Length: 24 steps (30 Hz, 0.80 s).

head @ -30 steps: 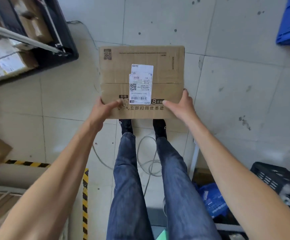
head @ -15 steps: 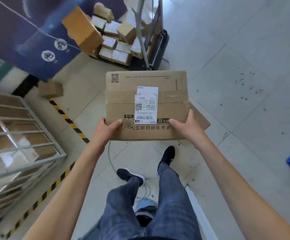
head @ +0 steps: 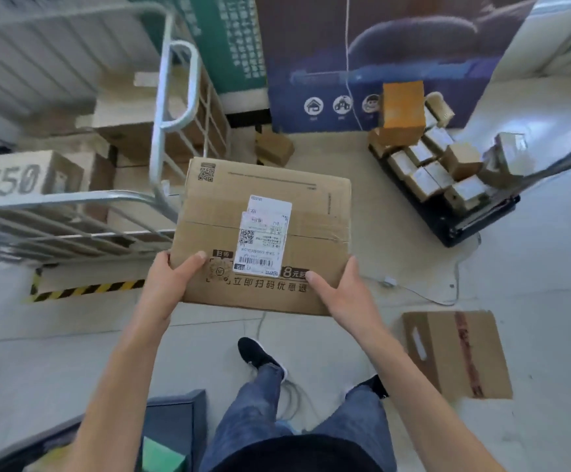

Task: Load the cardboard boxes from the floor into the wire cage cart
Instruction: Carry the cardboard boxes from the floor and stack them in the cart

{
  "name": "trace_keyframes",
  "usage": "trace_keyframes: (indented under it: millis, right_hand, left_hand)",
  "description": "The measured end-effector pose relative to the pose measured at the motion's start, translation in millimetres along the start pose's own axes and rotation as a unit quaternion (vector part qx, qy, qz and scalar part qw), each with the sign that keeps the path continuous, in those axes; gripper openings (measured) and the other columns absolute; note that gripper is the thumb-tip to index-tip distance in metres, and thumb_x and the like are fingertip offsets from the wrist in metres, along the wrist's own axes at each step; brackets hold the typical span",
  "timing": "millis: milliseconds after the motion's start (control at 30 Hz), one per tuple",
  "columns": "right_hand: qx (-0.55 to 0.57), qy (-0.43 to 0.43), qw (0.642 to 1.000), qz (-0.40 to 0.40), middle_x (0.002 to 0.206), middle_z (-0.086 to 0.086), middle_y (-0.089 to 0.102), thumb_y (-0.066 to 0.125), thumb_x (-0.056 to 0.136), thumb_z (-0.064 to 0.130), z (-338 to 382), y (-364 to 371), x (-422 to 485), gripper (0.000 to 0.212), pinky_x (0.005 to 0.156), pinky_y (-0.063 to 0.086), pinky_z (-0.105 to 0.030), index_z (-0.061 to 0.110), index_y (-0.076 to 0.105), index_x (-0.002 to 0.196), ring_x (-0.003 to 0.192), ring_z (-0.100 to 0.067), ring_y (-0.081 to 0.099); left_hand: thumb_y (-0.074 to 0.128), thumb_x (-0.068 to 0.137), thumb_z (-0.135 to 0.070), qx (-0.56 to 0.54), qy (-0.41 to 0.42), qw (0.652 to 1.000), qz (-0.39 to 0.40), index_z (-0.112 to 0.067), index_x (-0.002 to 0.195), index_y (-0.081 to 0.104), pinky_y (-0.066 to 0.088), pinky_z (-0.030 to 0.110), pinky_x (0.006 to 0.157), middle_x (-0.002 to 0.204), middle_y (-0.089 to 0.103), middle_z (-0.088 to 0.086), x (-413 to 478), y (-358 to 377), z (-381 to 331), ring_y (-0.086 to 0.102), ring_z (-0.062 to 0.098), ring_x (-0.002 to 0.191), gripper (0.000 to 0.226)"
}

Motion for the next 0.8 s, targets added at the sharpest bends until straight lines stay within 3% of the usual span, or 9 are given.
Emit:
trace_keyframes:
  millis: [100, 233, 300, 467, 533, 633, 733, 800]
  right_hand:
    - [-0.027, -0.030, 0.999, 0.021, 0.114, 0.013, 0.056, 0.067, 0.084, 0.060, 56.9, 64.8, -6.5, 0.051, 0.063, 0.037, -0.014, 0.031, 0.038, 0.115, 0.094, -0.008, 0.056]
    - [-0.061, -0.067, 0.995, 0.039, 0.116, 0.014, 0.058, 0.066, 0.083, 0.062, 121.6, 132.9, -12.2, 0.051, 0.077, 0.045, -0.031, 0.034, 0.038, 0.115, 0.102, -0.012, 0.059]
    - [-0.074, -0.081, 0.993, 0.050, 0.116, 0.015, 0.059, 0.065, 0.083, 0.063, 149.9, 162.5, -6.8, 0.049, 0.079, 0.046, -0.033, 0.036, 0.038, 0.115, 0.103, -0.011, 0.060]
    - [-0.099, -0.118, 0.985, 0.082, 0.112, 0.020, 0.058, 0.065, 0.084, 0.060, 216.3, 227.1, 19.9, 0.048, 0.066, 0.038, -0.013, 0.037, 0.039, 0.116, 0.093, 0.004, 0.057]
    - [-0.098, -0.128, 0.982, 0.094, 0.115, 0.019, 0.058, 0.064, 0.083, 0.060, 241.7, 251.2, 35.3, 0.052, 0.068, 0.041, -0.018, 0.037, 0.038, 0.121, 0.099, -0.005, 0.059]
    - [-0.095, -0.145, 0.978, 0.114, 0.117, 0.019, 0.059, 0.064, 0.082, 0.061, 283.1, 292.1, 61.6, 0.054, 0.073, 0.047, -0.024, 0.038, 0.037, 0.123, 0.102, -0.004, 0.060]
    - [-0.092, -0.161, 0.972, 0.144, 0.121, 0.019, 0.058, 0.063, 0.085, 0.059, 328.6, 338.3, 89.7, 0.056, 0.087, 0.052, -0.034, 0.039, 0.035, 0.129, 0.109, -0.008, 0.059]
    - [-0.088, -0.169, 0.966, 0.175, 0.123, 0.019, 0.056, 0.061, 0.088, 0.057, 359.5, 369.7, 111.6, 0.052, 0.084, 0.051, -0.029, 0.042, 0.033, 0.129, 0.113, -0.008, 0.057]
  left_hand:
    - [0.073, 0.086, -0.042, -0.033, -0.008, 0.999, -0.033, -0.017, 0.130, 0.050, 0.045, 0.025, 0.067, 0.108, 0.065, -0.005, 16.1, -83.9, 14.8, 0.062, 0.009, 0.095, 0.055]
    - [0.073, 0.087, -0.039, -0.081, -0.023, 0.994, -0.066, -0.018, 0.125, 0.051, 0.044, 0.023, 0.066, 0.107, 0.066, -0.006, 35.1, -168.3, 32.8, 0.062, 0.006, 0.092, 0.049]
    - [0.072, 0.088, -0.038, -0.101, -0.033, 0.992, -0.070, -0.016, 0.126, 0.051, 0.044, 0.023, 0.067, 0.108, 0.066, -0.005, 49.5, -198.4, 41.3, 0.061, 0.007, 0.094, 0.049]
    - [0.072, 0.088, -0.040, -0.141, -0.040, 0.983, -0.111, -0.016, 0.131, 0.051, 0.042, 0.021, 0.067, 0.108, 0.066, -0.007, 89.0, -263.7, 47.6, 0.061, 0.005, 0.094, 0.053]
    - [0.072, 0.088, -0.039, -0.156, -0.040, 0.979, -0.124, -0.016, 0.130, 0.053, 0.043, 0.019, 0.066, 0.107, 0.067, -0.008, 107.3, -286.4, 46.4, 0.062, 0.003, 0.092, 0.051]
    - [0.072, 0.088, -0.039, -0.169, -0.040, 0.974, -0.144, -0.017, 0.129, 0.054, 0.045, 0.018, 0.065, 0.107, 0.069, -0.007, 140.8, -323.6, 39.5, 0.064, 0.004, 0.093, 0.050]
    - [0.072, 0.088, -0.040, -0.178, -0.046, 0.967, -0.176, -0.018, 0.127, 0.055, 0.044, 0.020, 0.066, 0.106, 0.069, -0.009, 177.2, -367.5, 31.1, 0.064, 0.004, 0.092, 0.048]
    - [0.073, 0.087, -0.039, -0.177, -0.044, 0.964, -0.193, -0.017, 0.124, 0.059, 0.046, 0.019, 0.065, 0.104, 0.072, -0.009, 202.6, -396.5, 21.1, 0.067, 0.003, 0.089, 0.045]
Point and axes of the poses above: each hand's wrist, its own x-axis towards the middle knuckle, its own y-axis out of the palm, z = x × y, the point moved 9 cm from there along x, towards the middle knuckle
